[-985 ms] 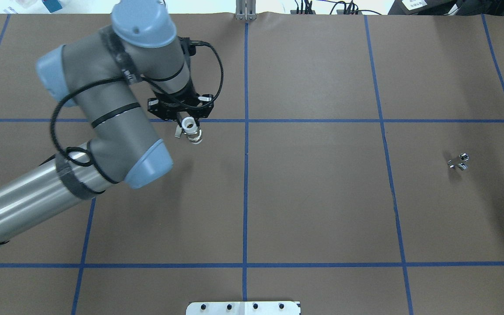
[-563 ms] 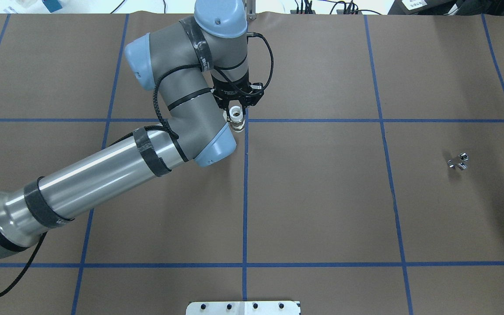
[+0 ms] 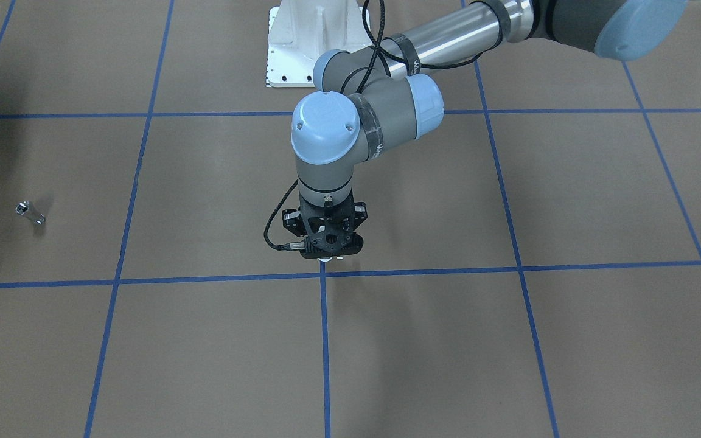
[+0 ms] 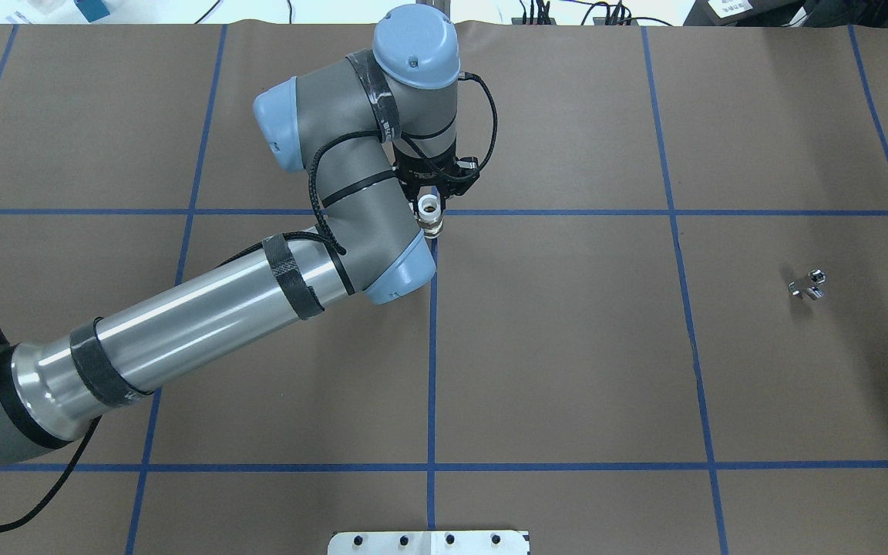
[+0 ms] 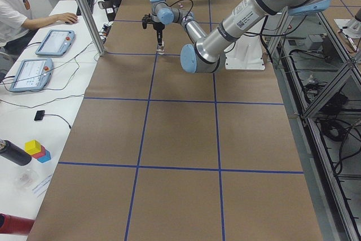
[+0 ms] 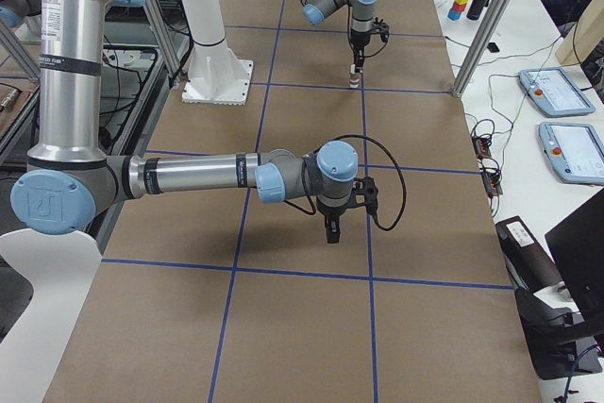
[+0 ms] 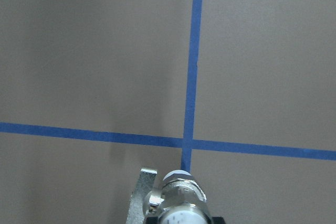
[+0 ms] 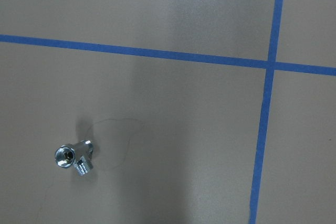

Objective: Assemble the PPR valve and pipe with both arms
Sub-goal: 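Carry the valve with the left gripper to the table centre, then set the valve upright at the centre and release it with the left gripper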

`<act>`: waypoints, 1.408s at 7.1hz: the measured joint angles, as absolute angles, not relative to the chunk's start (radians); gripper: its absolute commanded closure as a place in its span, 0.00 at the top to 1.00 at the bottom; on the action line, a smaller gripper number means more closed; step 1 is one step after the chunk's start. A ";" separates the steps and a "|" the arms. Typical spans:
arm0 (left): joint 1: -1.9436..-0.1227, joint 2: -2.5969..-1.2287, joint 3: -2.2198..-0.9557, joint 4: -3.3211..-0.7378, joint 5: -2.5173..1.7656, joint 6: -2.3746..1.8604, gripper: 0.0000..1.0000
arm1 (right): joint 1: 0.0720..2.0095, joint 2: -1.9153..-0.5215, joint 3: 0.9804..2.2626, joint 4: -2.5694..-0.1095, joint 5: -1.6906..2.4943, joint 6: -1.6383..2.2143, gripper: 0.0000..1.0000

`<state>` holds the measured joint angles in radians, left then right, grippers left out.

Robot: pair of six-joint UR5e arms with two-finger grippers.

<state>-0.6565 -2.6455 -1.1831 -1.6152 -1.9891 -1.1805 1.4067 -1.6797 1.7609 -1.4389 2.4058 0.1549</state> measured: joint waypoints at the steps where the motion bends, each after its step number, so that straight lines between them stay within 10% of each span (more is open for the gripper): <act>1: -0.655 -2.648 -1.182 -1.616 -1.988 -1.181 0.00 | 1.407 -1.680 1.761 -1.439 2.405 0.155 0.99; 6: -0.640 -2.652 -1.171 -1.616 -1.985 -1.180 0.00 | 1.407 -1.680 1.759 -1.439 2.405 0.155 0.99; 10: -0.638 -2.652 -1.162 -1.615 -1.983 -1.180 0.99 | 1.407 -1.681 1.759 -1.439 2.405 0.155 0.99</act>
